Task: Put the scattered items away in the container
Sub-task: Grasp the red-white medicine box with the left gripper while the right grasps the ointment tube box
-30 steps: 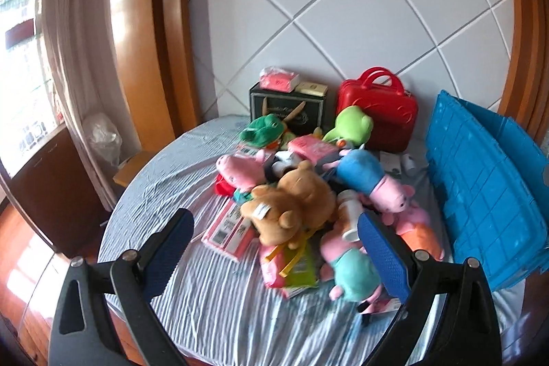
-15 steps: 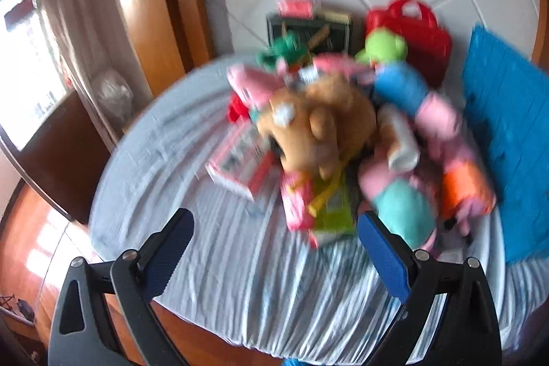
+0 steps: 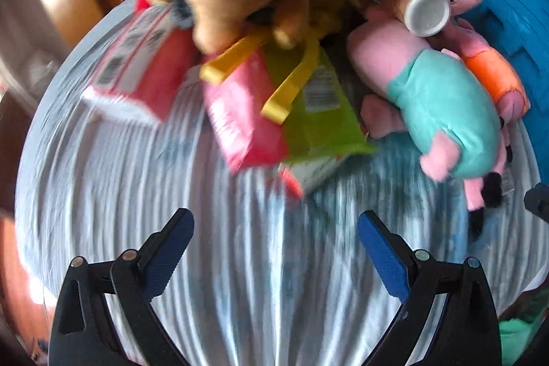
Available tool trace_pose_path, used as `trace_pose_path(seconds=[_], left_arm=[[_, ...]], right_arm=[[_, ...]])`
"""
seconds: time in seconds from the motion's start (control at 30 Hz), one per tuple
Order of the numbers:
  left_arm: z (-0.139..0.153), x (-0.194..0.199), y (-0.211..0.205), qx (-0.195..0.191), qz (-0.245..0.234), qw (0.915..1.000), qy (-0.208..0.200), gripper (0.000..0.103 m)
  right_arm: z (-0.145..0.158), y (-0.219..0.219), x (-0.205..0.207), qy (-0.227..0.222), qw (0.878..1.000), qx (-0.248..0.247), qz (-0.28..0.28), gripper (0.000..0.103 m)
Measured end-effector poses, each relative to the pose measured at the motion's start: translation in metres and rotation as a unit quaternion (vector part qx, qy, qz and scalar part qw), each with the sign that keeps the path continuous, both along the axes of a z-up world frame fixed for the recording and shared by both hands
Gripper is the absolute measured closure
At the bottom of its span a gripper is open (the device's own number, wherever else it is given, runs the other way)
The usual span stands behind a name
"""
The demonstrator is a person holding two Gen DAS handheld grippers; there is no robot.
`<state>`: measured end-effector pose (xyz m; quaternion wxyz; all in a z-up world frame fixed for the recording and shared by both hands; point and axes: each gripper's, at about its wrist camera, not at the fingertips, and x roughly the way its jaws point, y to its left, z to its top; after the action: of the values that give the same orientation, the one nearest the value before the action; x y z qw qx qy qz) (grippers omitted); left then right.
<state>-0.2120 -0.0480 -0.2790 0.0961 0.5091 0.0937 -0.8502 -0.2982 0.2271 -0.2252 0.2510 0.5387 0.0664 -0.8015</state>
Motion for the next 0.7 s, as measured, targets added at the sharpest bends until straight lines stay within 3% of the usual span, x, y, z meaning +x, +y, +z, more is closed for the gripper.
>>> trace_pose_path(seconds=[0.3,0.43,0.7], left_arm=[[-0.026,-0.031,0.016,-0.009,-0.021,0.9984,0.052,0.005],[-0.026,-0.033,0.023,0.018,0.000,0.9985,0.052,0.005],[-0.028,-0.015,0.054,0.001,0.021,0.9970,0.074,0.000]], right_arm=[[-0.011,0.012,0.007,0.028,0.999,0.005,-0.028,0.000],[-0.012,0.009,0.002,0.038,0.999,0.003,-0.002,0.000],[-0.028,0.013,-0.016,0.060,0.996,-0.008,0.058,0.000]])
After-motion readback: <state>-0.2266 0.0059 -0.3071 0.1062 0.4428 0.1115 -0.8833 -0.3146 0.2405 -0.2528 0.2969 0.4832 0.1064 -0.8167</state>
